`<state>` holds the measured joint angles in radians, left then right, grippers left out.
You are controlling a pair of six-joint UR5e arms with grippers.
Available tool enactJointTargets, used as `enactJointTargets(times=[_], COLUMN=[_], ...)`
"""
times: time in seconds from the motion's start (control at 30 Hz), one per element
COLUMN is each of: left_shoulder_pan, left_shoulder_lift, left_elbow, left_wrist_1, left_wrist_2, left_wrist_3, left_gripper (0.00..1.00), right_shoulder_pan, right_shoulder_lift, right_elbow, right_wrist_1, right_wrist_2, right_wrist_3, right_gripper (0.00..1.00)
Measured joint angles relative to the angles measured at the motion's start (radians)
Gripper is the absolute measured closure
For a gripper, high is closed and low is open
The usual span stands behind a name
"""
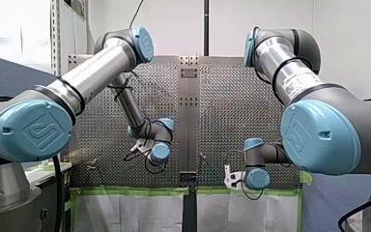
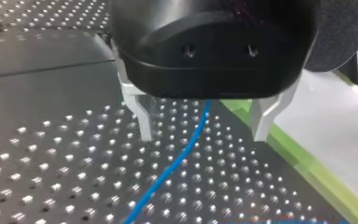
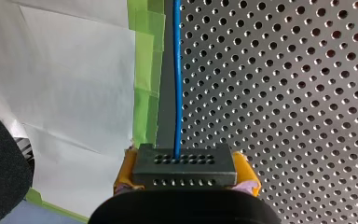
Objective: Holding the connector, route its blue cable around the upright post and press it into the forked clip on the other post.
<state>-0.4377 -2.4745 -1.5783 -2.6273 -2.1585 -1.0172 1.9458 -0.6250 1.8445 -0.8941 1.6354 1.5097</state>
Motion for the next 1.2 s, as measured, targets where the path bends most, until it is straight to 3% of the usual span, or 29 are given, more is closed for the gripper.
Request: enactJointTargets(times=[0.33, 0.67, 0.97, 1.2], left_shoulder_pan=[-0.026, -0.058, -0.09, -0.105], left_shoulder_lift=[-0.099, -0.161, -0.165, -0.165], left_elbow=[0.087, 0.099, 0.1, 0.1], left_wrist_1=[-0.04, -0.072, -0.038, -0.023], left_wrist_2=[0.002, 0.012, 0.092, 0.16], left_wrist_3=[-0.02, -0.033, -0.117, -0.186], left_gripper=[0.0, 0.0, 0.0, 0.0], right_shoulder_pan=[0.002, 0.002, 0.006, 0.014], right_shoulder_lift=[0.0, -0.001, -0.001, -0.001], right_elbow=[-0.001, -0.002, -0.003, -0.014], right_wrist_1=[0.002, 0.001, 0.004, 0.014], right_wrist_2=[-0.001, -0.002, -0.004, -0.026], right_wrist_3=[-0.001, -0.001, -0.007, -0.006], right_gripper=[1.0, 1.0, 1.0, 1.0])
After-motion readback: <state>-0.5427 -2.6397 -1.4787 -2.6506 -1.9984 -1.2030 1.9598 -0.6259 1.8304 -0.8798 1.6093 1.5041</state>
